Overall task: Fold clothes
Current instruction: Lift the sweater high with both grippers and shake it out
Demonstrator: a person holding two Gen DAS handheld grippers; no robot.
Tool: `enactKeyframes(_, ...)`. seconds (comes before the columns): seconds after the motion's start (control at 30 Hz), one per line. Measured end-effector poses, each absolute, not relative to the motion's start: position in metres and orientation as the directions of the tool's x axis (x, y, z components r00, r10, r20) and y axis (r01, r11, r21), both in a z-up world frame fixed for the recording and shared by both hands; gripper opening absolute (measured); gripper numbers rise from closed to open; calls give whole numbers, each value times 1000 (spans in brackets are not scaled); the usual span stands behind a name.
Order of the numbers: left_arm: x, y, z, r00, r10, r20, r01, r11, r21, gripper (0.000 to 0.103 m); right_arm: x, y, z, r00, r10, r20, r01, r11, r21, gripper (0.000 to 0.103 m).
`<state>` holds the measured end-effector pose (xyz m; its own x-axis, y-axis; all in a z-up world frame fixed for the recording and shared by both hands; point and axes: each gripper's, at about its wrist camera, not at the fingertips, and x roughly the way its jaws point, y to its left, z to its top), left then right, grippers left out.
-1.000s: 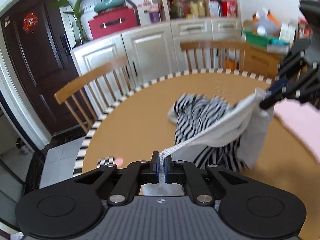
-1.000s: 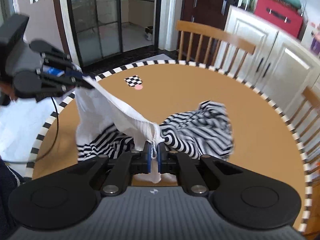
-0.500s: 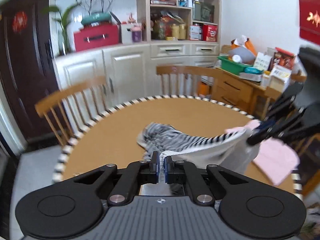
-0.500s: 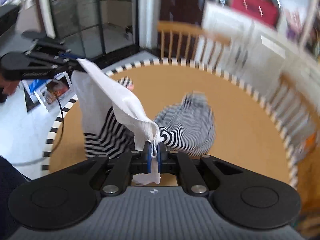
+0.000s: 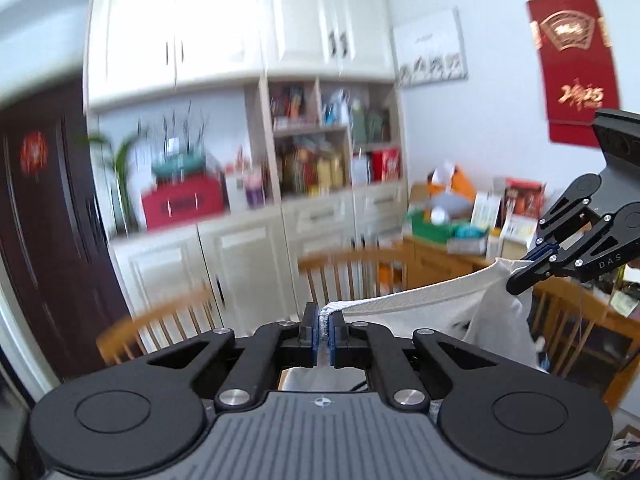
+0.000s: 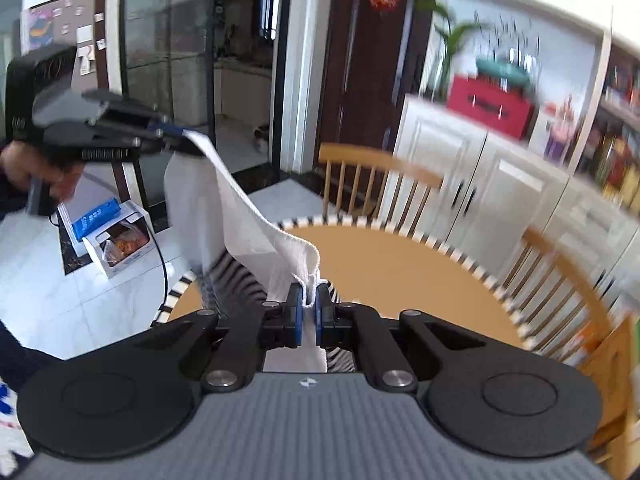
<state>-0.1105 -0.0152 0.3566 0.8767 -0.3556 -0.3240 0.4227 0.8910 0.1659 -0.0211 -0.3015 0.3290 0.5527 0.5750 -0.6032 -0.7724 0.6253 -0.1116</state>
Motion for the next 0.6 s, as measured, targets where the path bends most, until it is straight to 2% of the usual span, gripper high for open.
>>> enactKeyframes(0.17, -137, -36, 454, 900, -363, -241, 419, 871, 256, 6, -38, -307, 412, 614, 559, -557, -757, 617, -215, 6)
enactKeyframes(0.3, -118, -55, 491, 894, -359, -268, 423, 872, 244, 8, -20, -302, 427, 638, 515, -573, -743, 608, -280, 6)
enactKeyframes(0.4, -64, -72, 466, 876, -316, -366, 423, 867, 263, 9, 24, -294, 397, 610, 462, -643, -739, 626, -251, 6)
enactKeyframes(0.5, -3, -81, 412, 807, -288, -516, 440, 876, 198, 8, 72, -286, 349, 555, 401, -729, -728, 658, -192, 6)
enactKeyframes(0.6, 35, -79, 365, 749, -277, -602, 453, 877, 159, 8, 104, -276, 307, 508, 354, -785, -728, 664, -171, 6)
